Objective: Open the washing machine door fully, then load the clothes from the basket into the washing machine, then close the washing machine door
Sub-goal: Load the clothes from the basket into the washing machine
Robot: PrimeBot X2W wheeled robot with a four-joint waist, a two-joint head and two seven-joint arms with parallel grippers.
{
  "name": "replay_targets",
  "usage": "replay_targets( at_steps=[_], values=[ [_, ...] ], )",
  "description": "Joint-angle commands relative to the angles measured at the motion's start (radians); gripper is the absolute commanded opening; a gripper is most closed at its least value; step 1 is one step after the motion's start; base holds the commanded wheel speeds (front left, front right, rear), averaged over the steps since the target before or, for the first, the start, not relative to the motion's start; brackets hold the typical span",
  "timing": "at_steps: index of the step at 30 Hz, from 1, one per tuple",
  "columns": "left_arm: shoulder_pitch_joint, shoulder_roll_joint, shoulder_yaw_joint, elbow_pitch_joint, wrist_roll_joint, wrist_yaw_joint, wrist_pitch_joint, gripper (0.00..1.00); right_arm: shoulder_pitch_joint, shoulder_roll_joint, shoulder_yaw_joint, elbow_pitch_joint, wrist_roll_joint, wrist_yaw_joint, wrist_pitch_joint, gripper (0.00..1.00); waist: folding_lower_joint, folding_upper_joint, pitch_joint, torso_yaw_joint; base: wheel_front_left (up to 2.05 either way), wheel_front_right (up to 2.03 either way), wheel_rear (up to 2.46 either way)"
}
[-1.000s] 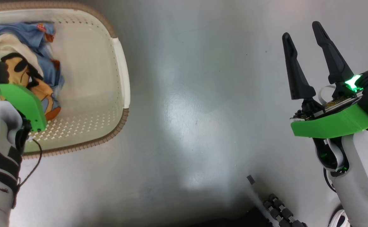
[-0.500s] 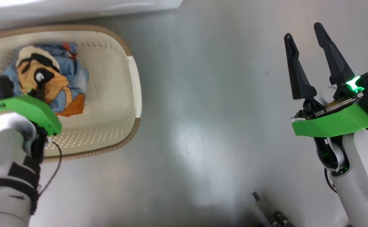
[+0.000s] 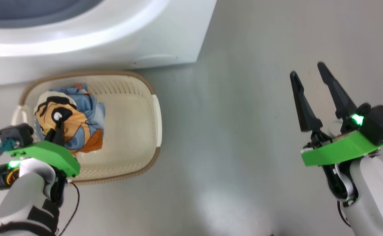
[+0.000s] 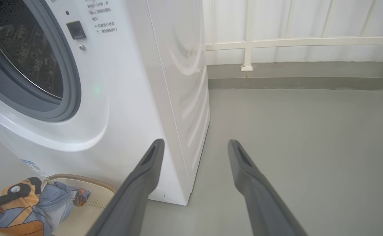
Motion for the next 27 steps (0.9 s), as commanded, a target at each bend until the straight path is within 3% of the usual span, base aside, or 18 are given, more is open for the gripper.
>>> replay_targets(
  at_steps=[1,10,27],
  values=[
    [0.051,0.043,0.032,-0.057,0.013,0.003,-0.013,0.00,0.049,-0.014,0.017,-0.012,0.013,0.006,-0.008,1.00,0.0001,0.0000,-0.110,0.025,0.00,0.00,0.00],
    [0.217,0.037,0.110,-0.252,0.089,0.024,-0.014,0.00,0.124,-0.022,0.006,0.014,0.016,0.006,-0.008,1.00,0.0001,0.0000,-0.229,0.048,0.00,0.00,0.00],
    [0.530,-0.009,0.303,-0.682,0.291,0.019,-0.014,0.00,0.276,-0.023,-0.034,0.028,0.022,0.006,-0.008,1.00,0.0001,0.0000,-0.420,0.097,0.00,0.00,0.00]
  ],
)
